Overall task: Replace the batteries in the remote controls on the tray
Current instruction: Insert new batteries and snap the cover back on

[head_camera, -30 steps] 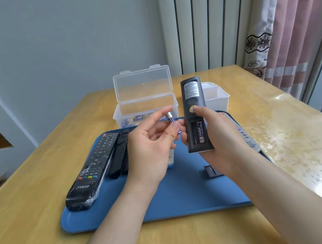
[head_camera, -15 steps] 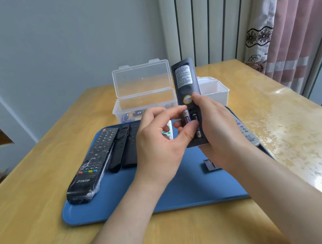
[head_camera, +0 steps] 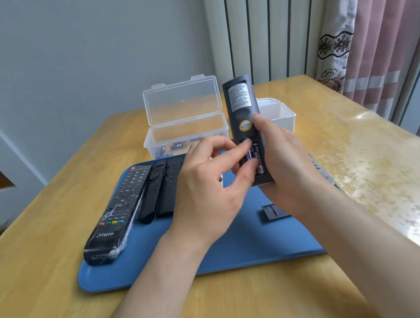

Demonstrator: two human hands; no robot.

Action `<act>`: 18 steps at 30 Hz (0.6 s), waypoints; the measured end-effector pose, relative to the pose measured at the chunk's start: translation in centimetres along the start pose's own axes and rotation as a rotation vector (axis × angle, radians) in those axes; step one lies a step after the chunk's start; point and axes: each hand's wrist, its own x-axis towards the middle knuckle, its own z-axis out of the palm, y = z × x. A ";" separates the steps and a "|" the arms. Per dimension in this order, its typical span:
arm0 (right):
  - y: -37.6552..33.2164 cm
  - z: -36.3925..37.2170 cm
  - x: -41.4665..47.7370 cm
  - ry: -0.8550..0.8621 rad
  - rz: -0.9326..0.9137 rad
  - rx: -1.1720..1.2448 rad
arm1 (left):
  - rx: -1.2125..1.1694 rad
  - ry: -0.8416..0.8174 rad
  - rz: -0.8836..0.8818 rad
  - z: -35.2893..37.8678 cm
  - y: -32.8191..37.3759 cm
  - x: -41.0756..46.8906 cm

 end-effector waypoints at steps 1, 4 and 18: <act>0.1 -0.1 0.1 -0.005 0.018 0.011 | 0.077 -0.001 0.048 -0.1 -0.1 0.0; -0.1 -0.3 0.3 -0.139 0.092 0.073 | 0.194 -0.022 0.088 -0.2 -0.5 0.2; -1.4 -2.6 1.8 -0.131 0.043 0.132 | 0.325 -0.662 -0.063 0.8 0.6 -1.1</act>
